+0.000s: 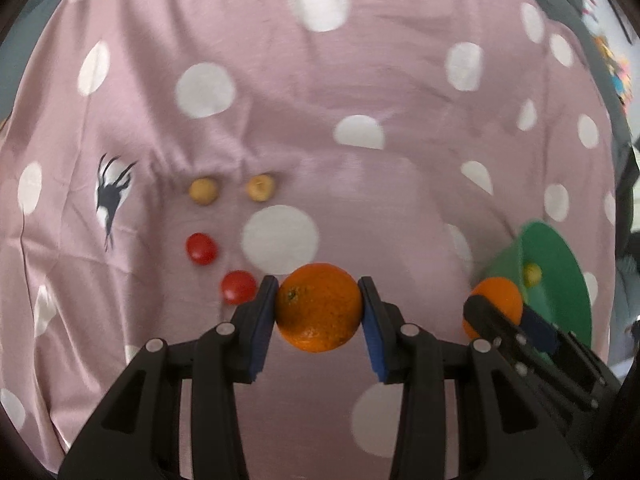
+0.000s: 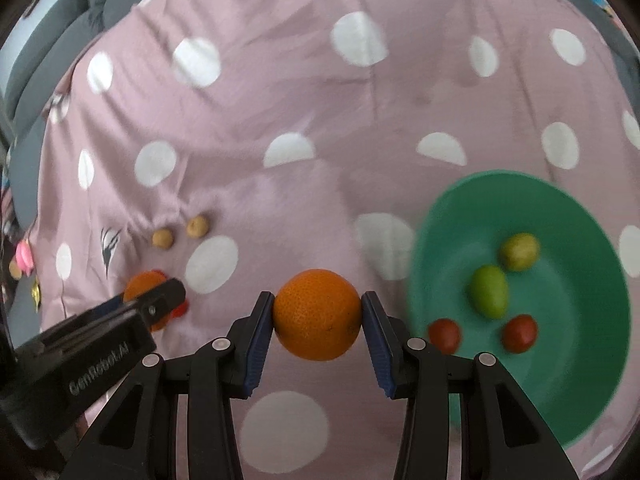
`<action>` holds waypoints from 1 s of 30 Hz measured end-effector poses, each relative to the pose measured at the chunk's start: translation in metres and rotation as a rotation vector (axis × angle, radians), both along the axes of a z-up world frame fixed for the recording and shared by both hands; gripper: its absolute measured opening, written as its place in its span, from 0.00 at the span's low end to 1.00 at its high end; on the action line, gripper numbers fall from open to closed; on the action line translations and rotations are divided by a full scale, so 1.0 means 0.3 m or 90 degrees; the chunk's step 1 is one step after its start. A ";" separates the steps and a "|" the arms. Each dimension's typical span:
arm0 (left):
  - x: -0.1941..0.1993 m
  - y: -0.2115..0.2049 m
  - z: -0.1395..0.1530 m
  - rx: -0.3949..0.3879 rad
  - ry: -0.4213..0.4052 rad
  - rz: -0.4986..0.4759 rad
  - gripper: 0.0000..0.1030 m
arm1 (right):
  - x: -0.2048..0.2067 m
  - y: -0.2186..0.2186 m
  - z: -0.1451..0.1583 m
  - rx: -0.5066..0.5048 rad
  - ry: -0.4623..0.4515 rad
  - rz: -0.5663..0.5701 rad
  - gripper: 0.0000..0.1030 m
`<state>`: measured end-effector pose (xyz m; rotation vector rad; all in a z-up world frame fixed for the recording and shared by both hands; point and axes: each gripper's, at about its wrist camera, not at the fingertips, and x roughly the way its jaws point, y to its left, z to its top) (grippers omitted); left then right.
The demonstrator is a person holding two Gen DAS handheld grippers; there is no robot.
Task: Organize fruits
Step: 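Carry both oranges over the green bowl with both grippers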
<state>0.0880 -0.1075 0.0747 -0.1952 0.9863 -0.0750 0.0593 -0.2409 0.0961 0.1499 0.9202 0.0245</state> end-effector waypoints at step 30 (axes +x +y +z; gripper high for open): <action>-0.056 -0.463 0.059 0.022 -0.035 -0.233 0.39 | -0.158 -0.439 0.033 0.002 -0.023 -0.246 0.45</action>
